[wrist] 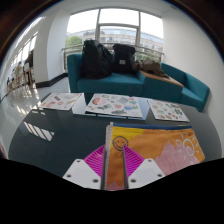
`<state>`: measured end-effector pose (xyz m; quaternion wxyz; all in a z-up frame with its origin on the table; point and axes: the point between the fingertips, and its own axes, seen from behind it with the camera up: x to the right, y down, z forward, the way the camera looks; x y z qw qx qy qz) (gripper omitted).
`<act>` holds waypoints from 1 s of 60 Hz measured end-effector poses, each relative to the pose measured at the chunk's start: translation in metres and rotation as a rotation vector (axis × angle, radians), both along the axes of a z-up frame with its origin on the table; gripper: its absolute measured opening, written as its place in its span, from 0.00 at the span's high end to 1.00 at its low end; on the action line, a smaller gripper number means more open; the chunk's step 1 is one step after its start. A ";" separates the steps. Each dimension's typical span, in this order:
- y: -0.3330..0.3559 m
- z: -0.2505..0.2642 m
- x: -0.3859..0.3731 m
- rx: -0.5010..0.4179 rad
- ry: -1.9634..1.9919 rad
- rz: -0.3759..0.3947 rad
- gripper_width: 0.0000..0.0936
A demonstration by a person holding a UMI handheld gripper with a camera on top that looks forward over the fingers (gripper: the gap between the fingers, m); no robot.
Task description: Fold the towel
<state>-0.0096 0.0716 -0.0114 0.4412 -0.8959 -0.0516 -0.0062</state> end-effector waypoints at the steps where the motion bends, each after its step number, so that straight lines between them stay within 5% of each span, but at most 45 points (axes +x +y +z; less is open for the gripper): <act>1: -0.004 0.001 0.002 -0.004 -0.006 -0.002 0.76; 5: -0.003 0.001 0.016 -0.006 -0.042 -0.044 0.97; 19: -0.004 0.007 0.011 -0.003 -0.012 -0.030 0.98; 31: -0.003 0.081 0.053 0.073 0.101 -0.008 0.98; 41: 0.001 0.113 0.172 0.111 0.026 -0.119 0.97; 51: 0.008 0.076 0.296 0.067 -0.067 -0.274 0.97; 60: 0.001 0.034 0.362 -0.001 -0.131 -0.365 0.63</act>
